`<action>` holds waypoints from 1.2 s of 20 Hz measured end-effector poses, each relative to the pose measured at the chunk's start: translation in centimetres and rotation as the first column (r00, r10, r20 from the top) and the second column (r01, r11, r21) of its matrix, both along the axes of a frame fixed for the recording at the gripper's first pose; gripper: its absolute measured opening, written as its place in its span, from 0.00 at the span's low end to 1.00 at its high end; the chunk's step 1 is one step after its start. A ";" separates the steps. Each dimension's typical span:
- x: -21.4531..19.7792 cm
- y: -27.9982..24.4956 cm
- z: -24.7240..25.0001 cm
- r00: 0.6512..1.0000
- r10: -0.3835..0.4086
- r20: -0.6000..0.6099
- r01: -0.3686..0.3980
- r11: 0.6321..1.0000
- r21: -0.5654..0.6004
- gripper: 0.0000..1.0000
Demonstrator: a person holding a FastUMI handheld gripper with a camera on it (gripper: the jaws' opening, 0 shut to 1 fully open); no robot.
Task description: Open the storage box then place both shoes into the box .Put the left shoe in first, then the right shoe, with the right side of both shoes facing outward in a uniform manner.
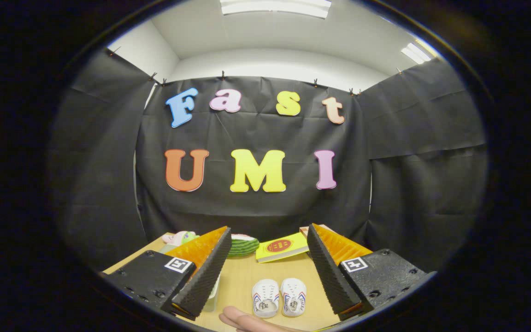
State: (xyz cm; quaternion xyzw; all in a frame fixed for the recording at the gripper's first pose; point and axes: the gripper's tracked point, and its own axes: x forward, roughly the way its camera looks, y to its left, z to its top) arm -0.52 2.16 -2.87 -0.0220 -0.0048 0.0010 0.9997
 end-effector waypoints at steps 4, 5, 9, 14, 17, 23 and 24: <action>1.9 0.5 -2.8 0.998 0.025 -0.063 -0.024 1.000 0.016 1.00; 2.7 0.4 -3.9 0.995 0.032 -0.098 -0.030 0.999 0.026 1.00; 6.4 1.8 -9.7 0.952 0.118 -0.283 -0.095 0.991 0.094 1.00; 9.5 5.3 -16.5 0.816 0.307 -0.490 -0.206 0.946 0.251 1.00; 11.9 7.1 -19.0 0.727 0.405 -0.555 -0.244 0.908 0.341 1.00; 16.2 10.9 -22.1 0.496 0.657 -0.568 -0.266 0.738 0.620 0.97; 15.9 11.6 -22.9 0.432 0.690 -0.580 -0.259 0.711 0.654 0.96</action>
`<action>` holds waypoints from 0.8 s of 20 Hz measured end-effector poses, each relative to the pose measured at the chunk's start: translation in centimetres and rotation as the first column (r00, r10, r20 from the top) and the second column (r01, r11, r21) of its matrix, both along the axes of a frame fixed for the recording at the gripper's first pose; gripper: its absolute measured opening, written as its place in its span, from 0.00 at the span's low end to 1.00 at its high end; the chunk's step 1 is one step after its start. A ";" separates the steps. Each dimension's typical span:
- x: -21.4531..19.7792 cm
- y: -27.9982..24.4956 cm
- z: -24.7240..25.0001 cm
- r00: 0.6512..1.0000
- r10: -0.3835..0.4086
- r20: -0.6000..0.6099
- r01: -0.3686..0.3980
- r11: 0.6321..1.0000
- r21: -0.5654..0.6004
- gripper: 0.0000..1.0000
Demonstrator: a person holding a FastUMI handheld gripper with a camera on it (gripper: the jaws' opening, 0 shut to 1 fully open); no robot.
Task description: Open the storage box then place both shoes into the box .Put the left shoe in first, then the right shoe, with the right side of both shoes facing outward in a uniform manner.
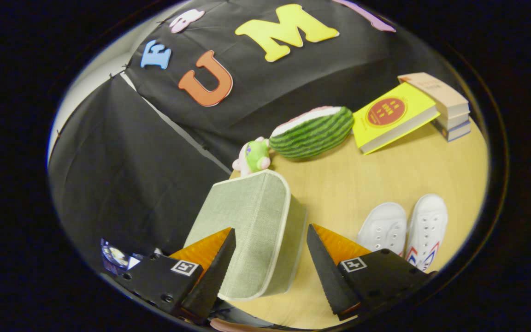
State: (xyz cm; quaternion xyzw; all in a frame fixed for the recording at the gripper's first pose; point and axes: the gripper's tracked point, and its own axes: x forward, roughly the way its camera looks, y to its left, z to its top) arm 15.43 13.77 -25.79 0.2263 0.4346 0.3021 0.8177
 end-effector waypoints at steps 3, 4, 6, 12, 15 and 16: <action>-0.6 1.7 -1.6 0.986 0.111 -0.127 -0.103 0.993 0.064 0.94; -0.7 2.2 -1.7 0.978 0.148 -0.144 -0.136 0.987 0.089 0.92; 0.1 2.5 -1.7 0.971 0.182 -0.156 -0.161 0.977 0.138 0.91; 0.8 3.2 -3.7 0.921 0.274 -0.275 -0.211 0.948 0.236 0.91; -0.7 5.0 -3.5 0.840 0.365 -0.401 -0.207 0.899 0.385 0.90; -0.1 5.0 -3.7 0.845 0.351 -0.403 -0.186 0.900 0.393 0.90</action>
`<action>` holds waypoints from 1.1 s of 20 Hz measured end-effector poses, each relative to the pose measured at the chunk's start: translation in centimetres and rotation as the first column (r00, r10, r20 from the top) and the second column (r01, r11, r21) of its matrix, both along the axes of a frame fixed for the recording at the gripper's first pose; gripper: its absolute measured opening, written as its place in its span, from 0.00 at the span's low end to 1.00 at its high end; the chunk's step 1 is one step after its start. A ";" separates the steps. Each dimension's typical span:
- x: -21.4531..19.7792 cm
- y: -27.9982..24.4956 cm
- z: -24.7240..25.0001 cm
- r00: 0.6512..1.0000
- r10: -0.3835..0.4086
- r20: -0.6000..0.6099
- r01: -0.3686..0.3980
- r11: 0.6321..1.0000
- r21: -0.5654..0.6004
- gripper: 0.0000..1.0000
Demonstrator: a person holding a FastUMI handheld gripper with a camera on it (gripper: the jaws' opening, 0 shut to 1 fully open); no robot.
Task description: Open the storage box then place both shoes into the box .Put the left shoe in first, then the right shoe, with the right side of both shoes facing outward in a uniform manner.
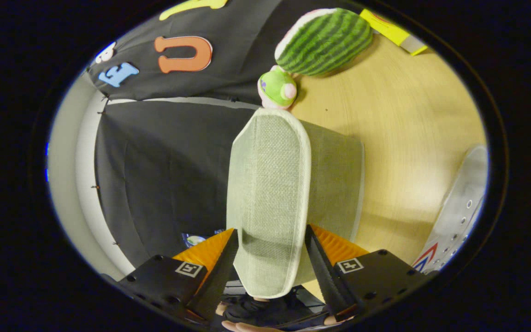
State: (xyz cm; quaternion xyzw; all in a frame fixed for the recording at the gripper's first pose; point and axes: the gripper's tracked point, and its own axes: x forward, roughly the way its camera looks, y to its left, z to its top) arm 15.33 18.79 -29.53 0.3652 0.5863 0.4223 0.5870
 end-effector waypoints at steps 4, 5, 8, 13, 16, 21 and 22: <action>-0.4 0.1 0.5 1.000 0.024 -0.005 -0.023 0.997 0.069 0.88; -0.3 -0.1 0.2 1.000 0.024 -0.005 -0.024 0.997 0.077 0.83; -0.2 -0.9 0.8 1.000 -0.005 -0.027 0.009 0.991 0.135 0.58; 0.1 -2.4 2.6 0.998 -0.059 -0.029 0.064 0.981 0.182 0.13; -0.6 -2.0 3.3 0.998 -0.043 0.038 0.038 0.992 0.118 0.05; -1.7 -1.1 8.1 0.993 -0.042 0.106 0.030 0.993 0.112 0.05; -1.9 -0.7 9.2 0.993 -0.050 0.111 0.038 0.993 0.110 0.05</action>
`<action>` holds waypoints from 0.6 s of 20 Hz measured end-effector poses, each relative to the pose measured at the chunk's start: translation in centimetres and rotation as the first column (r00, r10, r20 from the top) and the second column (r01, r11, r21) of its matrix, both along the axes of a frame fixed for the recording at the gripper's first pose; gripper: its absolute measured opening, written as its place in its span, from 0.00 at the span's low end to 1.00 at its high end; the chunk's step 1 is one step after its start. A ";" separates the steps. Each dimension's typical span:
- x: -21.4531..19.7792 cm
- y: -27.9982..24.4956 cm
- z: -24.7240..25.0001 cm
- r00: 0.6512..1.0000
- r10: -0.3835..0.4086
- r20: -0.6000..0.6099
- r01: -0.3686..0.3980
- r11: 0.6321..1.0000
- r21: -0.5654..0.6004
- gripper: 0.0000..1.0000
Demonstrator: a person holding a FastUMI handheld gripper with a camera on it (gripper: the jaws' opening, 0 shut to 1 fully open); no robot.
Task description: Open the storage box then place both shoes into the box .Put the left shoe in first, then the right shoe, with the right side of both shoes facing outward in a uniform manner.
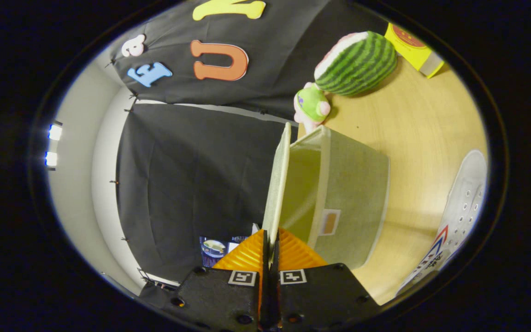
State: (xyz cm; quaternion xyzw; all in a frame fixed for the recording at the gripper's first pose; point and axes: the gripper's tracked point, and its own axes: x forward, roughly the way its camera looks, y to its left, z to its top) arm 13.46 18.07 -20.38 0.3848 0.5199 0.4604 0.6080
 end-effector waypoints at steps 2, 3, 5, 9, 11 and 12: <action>-0.5 0.9 2.1 1.000 -0.007 0.018 0.007 1.000 -0.003 0.05; -0.6 1.5 3.1 1.000 -0.013 0.024 0.013 1.000 -0.006 0.05; -1.3 3.1 4.8 0.999 -0.018 0.047 0.019 0.999 -0.029 0.05; -2.2 7.0 7.1 0.984 -0.044 0.175 0.061 0.994 -0.092 0.05; -3.4 9.2 8.3 0.981 -0.038 0.191 0.060 0.992 -0.114 0.05; -3.7 9.9 8.7 0.979 -0.045 0.198 0.070 0.990 -0.124 0.05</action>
